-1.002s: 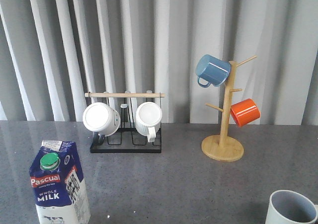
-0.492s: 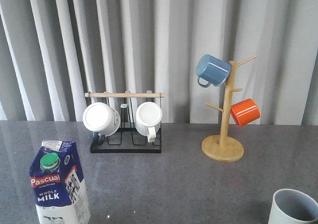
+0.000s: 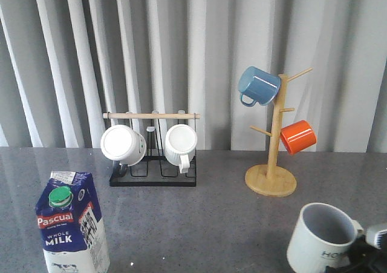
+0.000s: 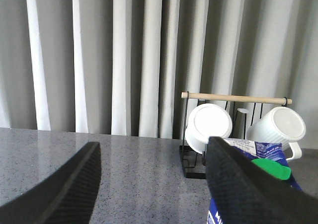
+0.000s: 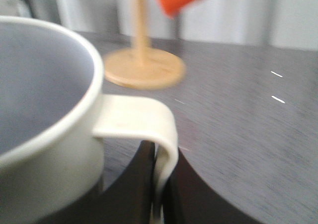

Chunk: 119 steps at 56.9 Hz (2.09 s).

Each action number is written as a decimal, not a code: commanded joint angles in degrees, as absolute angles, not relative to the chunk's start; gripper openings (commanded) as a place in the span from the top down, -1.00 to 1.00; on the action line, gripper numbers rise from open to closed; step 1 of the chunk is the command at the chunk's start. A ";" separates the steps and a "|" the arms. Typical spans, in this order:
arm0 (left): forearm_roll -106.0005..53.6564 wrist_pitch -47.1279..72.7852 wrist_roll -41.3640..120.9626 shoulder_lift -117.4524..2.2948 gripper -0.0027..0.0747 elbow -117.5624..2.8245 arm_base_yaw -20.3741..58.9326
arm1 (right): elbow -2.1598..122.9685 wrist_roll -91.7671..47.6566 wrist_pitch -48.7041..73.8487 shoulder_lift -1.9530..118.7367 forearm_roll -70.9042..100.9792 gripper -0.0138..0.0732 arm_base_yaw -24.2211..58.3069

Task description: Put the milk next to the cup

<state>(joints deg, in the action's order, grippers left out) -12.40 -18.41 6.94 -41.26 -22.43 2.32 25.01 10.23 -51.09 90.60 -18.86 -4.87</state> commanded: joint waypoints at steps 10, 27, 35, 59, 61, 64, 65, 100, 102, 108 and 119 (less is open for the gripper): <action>-12.46 -22.37 6.81 -41.35 -0.23 -24.41 2.45 | 33.61 0.00 -48.92 91.17 -1.46 0.69 11.48; -12.46 -22.37 6.81 -41.35 -0.23 -24.41 2.45 | 38.19 -20.06 -51.51 98.88 33.34 0.68 25.64; -12.46 -22.37 6.81 -41.35 -0.23 -24.41 2.45 | 39.88 -22.33 -52.13 101.19 38.61 0.68 28.06; -12.46 -22.37 6.81 -41.35 -0.23 -24.41 2.45 | 40.01 -22.14 -49.89 102.43 38.44 0.40 29.04; -12.46 -22.37 6.81 -41.35 -0.23 -24.41 2.45 | 39.86 -22.14 -50.04 102.33 38.29 0.35 29.04; -12.46 -22.37 6.81 -41.35 -0.23 -24.41 2.45 | 39.53 -22.14 -50.09 102.13 38.15 0.24 29.04; -12.46 -22.37 6.81 -41.35 -0.23 -24.41 2.45 | 39.21 -22.14 -50.15 101.87 37.95 0.22 29.04; -12.46 -22.37 6.81 -41.35 -0.23 -24.41 2.45 | 25.32 -21.46 -36.34 72.15 25.27 0.01 26.69; -12.46 -22.37 6.81 -41.35 -0.23 -24.41 2.45 | 25.92 -22.49 -33.88 69.71 25.02 0.01 25.75; -12.46 -22.37 6.81 -41.35 -0.23 -24.41 2.45 | 28.17 -24.34 -26.82 60.55 23.38 0.01 22.14; -12.46 -22.37 6.81 -41.35 -0.23 -24.41 2.45 | 30.35 -25.55 -14.15 48.91 17.40 0.04 17.28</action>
<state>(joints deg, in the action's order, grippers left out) -12.40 -18.41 6.94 -41.26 -22.43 2.32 28.19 -25.03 -16.11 52.95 20.83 19.13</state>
